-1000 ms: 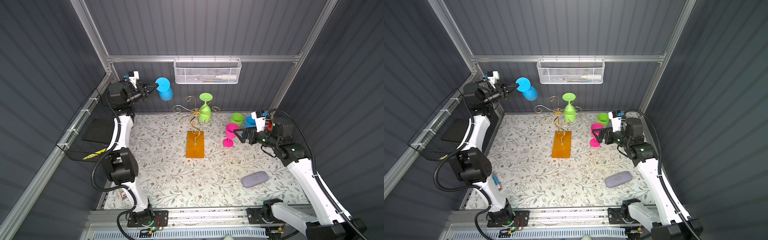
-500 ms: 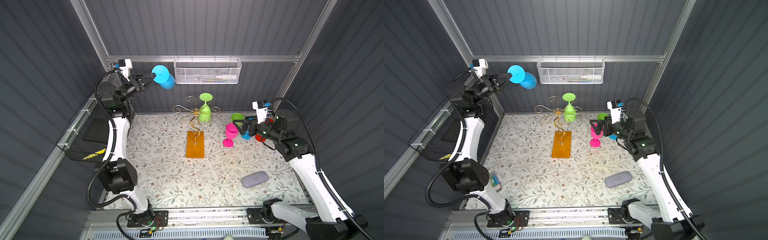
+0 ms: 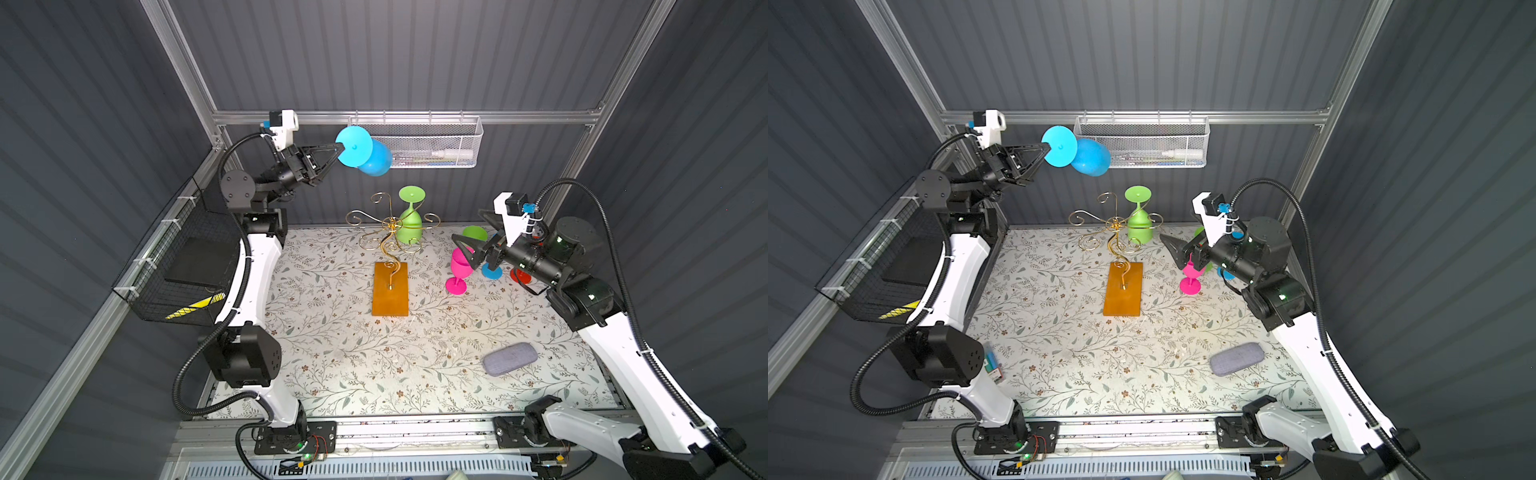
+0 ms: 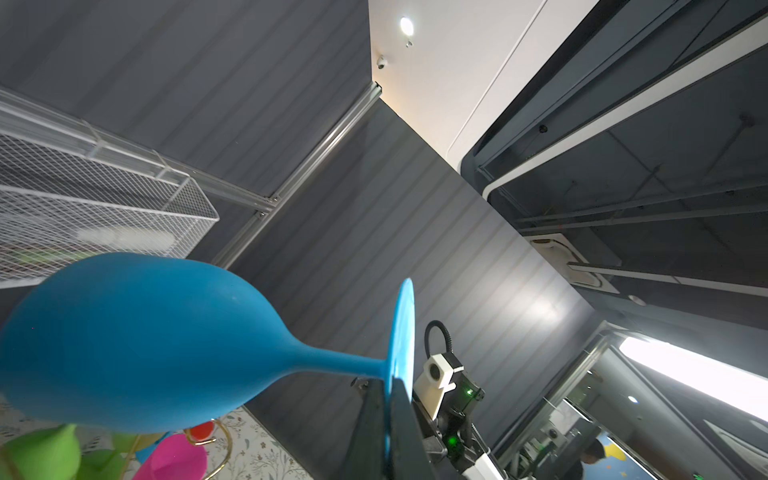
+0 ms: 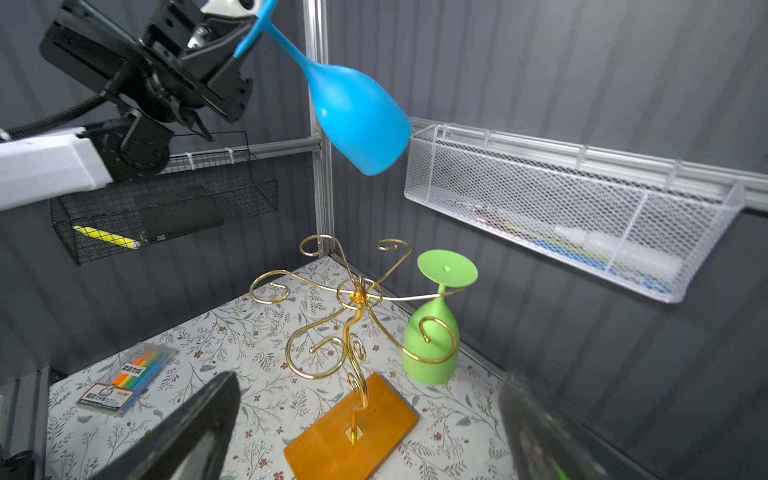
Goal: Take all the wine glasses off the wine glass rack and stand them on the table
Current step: 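Lift the blue glass off the rack with the left gripper while the right gripper approaches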
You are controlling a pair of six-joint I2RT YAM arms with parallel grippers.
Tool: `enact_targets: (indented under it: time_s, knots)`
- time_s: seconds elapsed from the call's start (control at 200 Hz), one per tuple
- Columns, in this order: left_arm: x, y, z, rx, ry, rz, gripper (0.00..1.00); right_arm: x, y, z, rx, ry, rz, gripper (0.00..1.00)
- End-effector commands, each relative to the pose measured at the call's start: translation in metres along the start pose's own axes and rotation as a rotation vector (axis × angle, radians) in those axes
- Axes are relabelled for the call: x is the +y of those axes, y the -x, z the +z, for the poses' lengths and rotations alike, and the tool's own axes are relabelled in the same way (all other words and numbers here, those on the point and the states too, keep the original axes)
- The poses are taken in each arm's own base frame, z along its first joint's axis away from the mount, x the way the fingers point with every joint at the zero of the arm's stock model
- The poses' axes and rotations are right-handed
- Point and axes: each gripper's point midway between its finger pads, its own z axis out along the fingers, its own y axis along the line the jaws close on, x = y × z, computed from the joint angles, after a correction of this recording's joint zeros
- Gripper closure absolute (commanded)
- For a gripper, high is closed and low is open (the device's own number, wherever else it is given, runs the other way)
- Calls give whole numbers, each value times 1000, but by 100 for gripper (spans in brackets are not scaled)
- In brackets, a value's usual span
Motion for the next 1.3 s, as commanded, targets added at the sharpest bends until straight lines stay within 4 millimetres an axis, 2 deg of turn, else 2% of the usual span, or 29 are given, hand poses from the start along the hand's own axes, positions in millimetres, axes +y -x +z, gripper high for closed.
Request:
enact_targets:
  time_s: [0.0, 0.16, 0.41, 0.765, 1.136, 1.161, 1.296]
  knots:
    - [-20, -4, 5, 9, -85, 0, 100, 9, 25, 12, -104, 57, -167, 1]
    - [-16, -19, 12, 28, -85, -38, 100, 22, 38, 30, -165, 100, -304, 1]
    - [-12, -39, 21, 54, -78, -75, 100, 24, 45, 66, -183, 117, -412, 1]
    - [-20, -48, 22, 66, -96, -94, 100, 27, 29, 117, -119, 180, -433, 1]
    - [-23, -52, 20, 75, -118, -107, 100, 17, 23, 162, -89, 87, -475, 1]
    - [-23, -53, 20, 76, -117, -108, 100, 9, 21, 165, -75, 45, -473, 1]
    - [-23, -54, 20, 75, -117, -113, 100, -6, 22, 176, -71, -39, -476, 1]
